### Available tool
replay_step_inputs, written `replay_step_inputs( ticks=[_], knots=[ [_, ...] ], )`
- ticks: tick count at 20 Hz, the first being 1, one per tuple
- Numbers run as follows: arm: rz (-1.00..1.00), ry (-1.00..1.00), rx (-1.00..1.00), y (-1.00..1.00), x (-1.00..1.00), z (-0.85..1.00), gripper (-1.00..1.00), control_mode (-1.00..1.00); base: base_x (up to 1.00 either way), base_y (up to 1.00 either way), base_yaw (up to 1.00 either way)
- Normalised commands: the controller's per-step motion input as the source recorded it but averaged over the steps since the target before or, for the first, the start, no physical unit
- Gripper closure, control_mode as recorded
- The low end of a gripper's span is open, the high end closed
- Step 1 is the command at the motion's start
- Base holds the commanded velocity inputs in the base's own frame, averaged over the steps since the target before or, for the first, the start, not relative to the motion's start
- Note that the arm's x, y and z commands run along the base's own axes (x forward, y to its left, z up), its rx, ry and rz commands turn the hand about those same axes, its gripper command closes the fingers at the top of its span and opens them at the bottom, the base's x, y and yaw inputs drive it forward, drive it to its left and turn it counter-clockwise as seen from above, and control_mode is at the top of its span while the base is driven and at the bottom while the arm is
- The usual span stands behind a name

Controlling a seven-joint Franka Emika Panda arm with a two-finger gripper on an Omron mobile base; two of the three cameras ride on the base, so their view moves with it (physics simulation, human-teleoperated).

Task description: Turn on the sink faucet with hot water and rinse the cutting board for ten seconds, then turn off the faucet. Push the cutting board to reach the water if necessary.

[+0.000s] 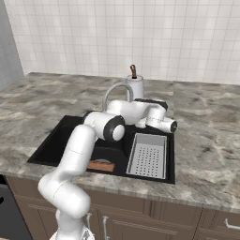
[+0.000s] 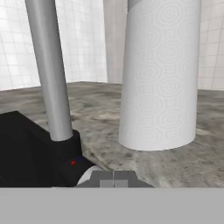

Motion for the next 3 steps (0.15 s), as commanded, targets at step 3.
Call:
replay_step_inputs(
  ticks=[3],
  knots=[
    [-0.03,-0.01,-0.03,0.44,0.00,-0.04,1.00,-1.00,0.00,0.00,0.00]
  ],
)
